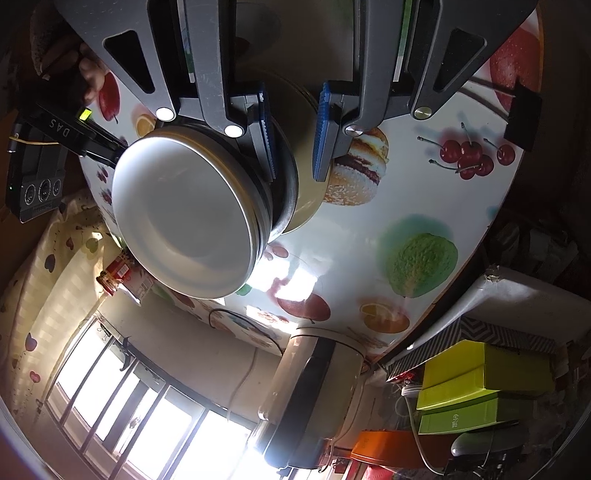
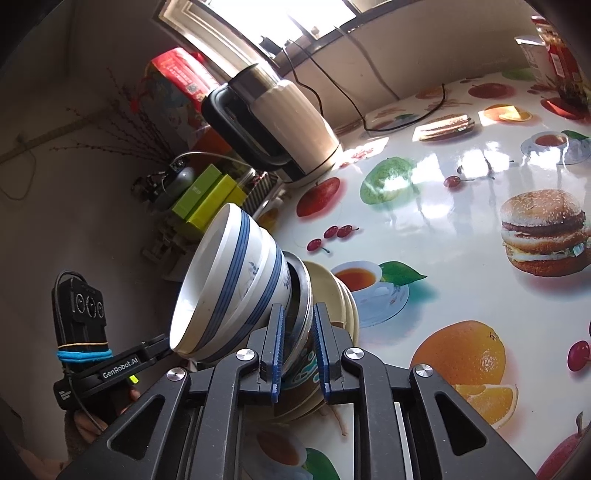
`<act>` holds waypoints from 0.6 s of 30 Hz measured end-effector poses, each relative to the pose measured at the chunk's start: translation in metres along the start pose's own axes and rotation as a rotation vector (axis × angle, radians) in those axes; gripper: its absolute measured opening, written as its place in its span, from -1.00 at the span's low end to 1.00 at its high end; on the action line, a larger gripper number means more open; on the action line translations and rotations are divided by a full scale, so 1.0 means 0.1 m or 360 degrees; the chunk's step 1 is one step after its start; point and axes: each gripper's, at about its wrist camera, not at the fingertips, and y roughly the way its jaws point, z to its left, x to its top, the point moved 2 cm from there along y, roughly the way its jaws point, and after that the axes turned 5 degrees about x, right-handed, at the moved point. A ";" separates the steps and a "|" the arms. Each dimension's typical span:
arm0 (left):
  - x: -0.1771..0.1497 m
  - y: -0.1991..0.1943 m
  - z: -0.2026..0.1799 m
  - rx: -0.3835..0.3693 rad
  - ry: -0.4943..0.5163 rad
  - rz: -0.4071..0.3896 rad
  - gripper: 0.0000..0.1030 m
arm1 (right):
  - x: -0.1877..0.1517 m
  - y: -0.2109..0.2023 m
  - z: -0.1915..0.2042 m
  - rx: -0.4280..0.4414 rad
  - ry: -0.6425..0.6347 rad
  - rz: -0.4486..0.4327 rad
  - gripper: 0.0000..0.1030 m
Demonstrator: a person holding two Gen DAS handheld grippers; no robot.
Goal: Organize plates and bowls
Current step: 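Open the right tool and release the bowls onto the plates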
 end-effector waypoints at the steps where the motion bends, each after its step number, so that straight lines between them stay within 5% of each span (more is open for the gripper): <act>1: -0.01 -0.01 0.00 0.0010 0.0004 -0.0001 -0.53 | 0.00 0.00 0.00 -0.0003 -0.0003 0.0000 -0.66; 18: -0.11 -0.25 -0.05 0.0110 0.0043 -0.0067 -0.17 | -0.08 -0.21 0.19 -0.0076 -0.0092 -0.0046 -0.15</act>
